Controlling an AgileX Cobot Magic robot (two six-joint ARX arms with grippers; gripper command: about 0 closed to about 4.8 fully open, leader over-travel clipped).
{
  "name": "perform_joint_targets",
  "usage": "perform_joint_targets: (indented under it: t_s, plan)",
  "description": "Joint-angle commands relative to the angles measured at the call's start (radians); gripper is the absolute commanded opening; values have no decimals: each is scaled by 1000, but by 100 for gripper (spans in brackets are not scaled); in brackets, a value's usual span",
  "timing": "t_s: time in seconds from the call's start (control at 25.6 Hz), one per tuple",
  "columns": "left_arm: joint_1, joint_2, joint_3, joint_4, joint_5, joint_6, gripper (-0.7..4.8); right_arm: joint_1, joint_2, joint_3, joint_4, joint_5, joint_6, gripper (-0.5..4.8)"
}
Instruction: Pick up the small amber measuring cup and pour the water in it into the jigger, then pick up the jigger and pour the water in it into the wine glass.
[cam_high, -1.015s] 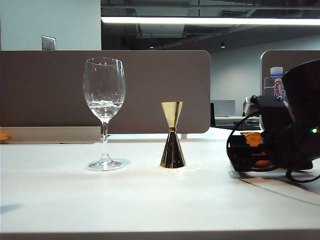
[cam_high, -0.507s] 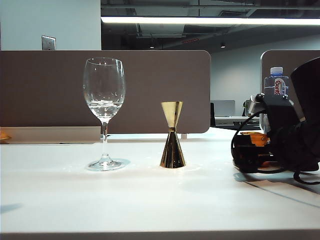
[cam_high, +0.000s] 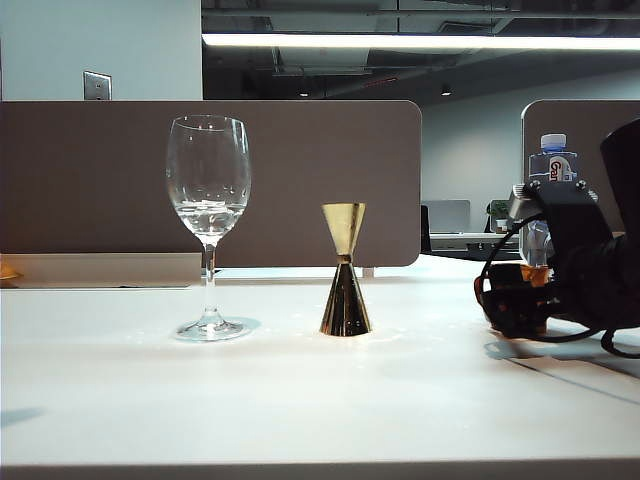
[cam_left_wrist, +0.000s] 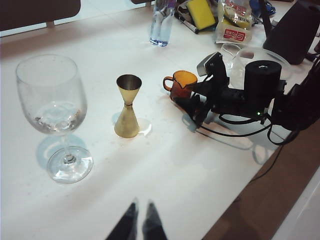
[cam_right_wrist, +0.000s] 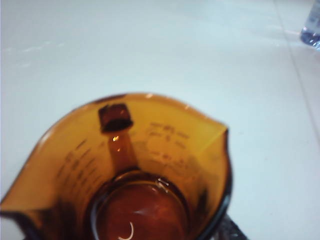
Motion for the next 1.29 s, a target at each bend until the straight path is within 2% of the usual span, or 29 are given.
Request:
perform_joint_targets:
  t_s: [0.04, 0.16, 0.27, 0.55, 0.66, 0.78, 0.86, 1.29]
  plan:
    - [0, 0, 2, 13, 3, 1, 26, -2, -5, 13, 17, -5, -3, 359]
    - [0, 0, 2, 13, 3, 1, 26, -2, -5, 15, 17, -6, -3, 353]
    - [0, 0, 2, 13, 3, 1, 26, -2, -5, 15, 17, -6, -3, 295]
    - [0, 0, 2, 13, 3, 1, 26, -2, -5, 15, 18, -6, -3, 291]
    - [0, 0, 2, 13, 3, 1, 26, -2, -5, 15, 18, -5, -3, 250]
    - [0, 0, 2, 13, 3, 1, 26, -2, -5, 15, 28, -6, -3, 249]
    - [0, 0, 2, 13, 3, 1, 26, -2, -5, 16, 39, -6, -3, 196]
    - [0, 0, 2, 13, 3, 1, 26, -2, -5, 16, 39, -28, -3, 179]
